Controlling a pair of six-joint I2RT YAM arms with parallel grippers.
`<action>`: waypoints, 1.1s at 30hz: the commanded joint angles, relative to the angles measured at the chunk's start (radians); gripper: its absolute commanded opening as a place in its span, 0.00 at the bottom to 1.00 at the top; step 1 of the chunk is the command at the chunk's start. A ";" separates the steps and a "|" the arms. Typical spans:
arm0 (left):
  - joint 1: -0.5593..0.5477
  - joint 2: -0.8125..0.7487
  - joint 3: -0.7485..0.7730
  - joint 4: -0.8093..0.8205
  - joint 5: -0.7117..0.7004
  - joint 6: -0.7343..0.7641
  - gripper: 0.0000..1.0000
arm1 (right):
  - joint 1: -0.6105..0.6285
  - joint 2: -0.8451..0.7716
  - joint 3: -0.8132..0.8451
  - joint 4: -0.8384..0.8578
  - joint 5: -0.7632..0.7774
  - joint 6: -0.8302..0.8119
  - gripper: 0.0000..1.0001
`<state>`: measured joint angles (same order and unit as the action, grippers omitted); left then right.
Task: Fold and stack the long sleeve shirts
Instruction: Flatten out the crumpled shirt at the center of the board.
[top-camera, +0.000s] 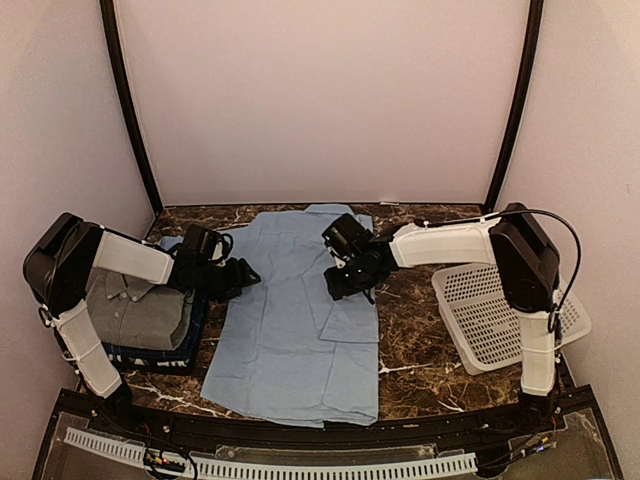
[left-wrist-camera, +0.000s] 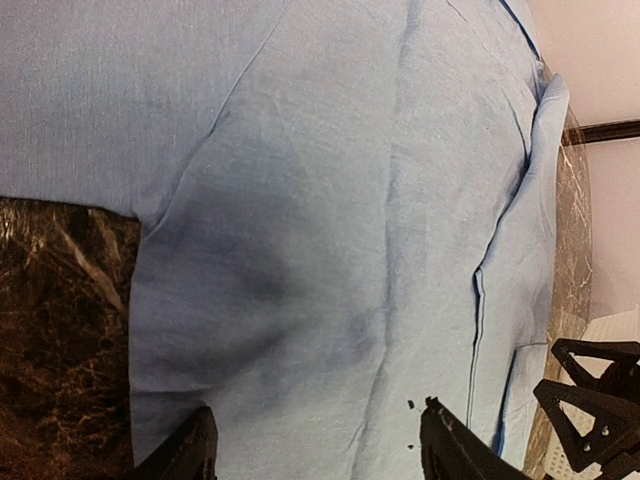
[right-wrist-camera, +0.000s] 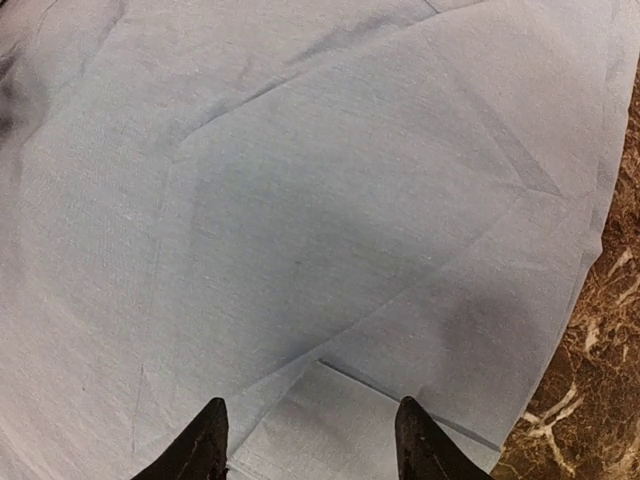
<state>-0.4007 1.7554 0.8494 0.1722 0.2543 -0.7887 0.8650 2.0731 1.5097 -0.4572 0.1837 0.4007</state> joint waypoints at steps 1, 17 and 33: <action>0.008 -0.012 -0.030 -0.061 0.008 0.013 0.68 | 0.018 0.059 0.060 -0.069 0.074 0.032 0.55; 0.008 -0.017 -0.039 -0.050 0.013 0.008 0.68 | 0.018 0.066 0.022 -0.071 0.090 0.082 0.41; 0.008 -0.016 -0.045 -0.056 0.007 0.011 0.67 | 0.009 -0.037 0.000 -0.036 0.108 0.070 0.01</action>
<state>-0.3965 1.7527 0.8364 0.1909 0.2691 -0.7887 0.8780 2.1014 1.5051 -0.4984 0.2687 0.4782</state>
